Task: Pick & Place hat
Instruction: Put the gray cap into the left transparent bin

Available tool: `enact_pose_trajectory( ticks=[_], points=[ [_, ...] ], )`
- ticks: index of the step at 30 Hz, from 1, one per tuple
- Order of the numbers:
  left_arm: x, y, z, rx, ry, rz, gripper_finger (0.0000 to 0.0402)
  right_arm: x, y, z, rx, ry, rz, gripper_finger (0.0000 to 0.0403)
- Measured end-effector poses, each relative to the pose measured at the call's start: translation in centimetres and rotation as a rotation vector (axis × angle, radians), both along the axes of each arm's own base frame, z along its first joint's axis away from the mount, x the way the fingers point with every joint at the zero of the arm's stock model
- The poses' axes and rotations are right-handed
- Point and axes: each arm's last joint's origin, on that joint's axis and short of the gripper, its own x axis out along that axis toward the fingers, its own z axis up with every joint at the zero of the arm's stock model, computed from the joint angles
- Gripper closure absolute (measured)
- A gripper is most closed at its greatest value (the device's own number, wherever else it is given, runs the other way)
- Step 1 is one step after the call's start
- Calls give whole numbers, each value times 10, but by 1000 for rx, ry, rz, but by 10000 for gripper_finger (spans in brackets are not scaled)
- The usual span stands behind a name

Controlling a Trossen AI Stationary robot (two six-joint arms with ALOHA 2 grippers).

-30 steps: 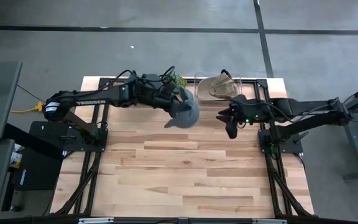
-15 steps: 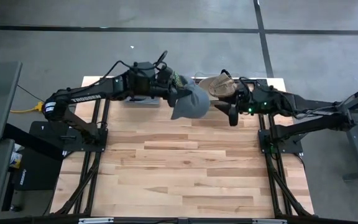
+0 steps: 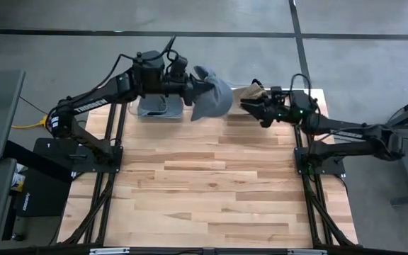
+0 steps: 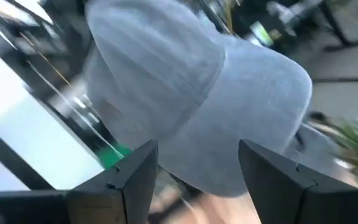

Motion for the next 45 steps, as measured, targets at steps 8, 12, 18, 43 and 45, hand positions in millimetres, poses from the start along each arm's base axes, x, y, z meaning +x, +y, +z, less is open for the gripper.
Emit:
enact_pose_trajectory(
  ticks=[8, 12, 18, 43, 45],
  points=[
    [-4, -1, 9, 16, -23, -22, 401, -15, -5, -46, 154, -130, 16, 185],
    [-4, -2, 11, 18, -34, -46, 401, -18, -7, -50, 162, -137, 28, 185],
    [-4, -2, 12, 22, -48, -46, 401, -12, -14, -53, 160, -161, 53, 185],
    [-3, -2, 15, 11, -83, -34, 401, 50, -53, -57, 161, -349, 285, 185],
    [-3, -2, 15, 10, -82, -28, 401, 57, -57, -50, 145, -358, 302, 185]
  ],
)
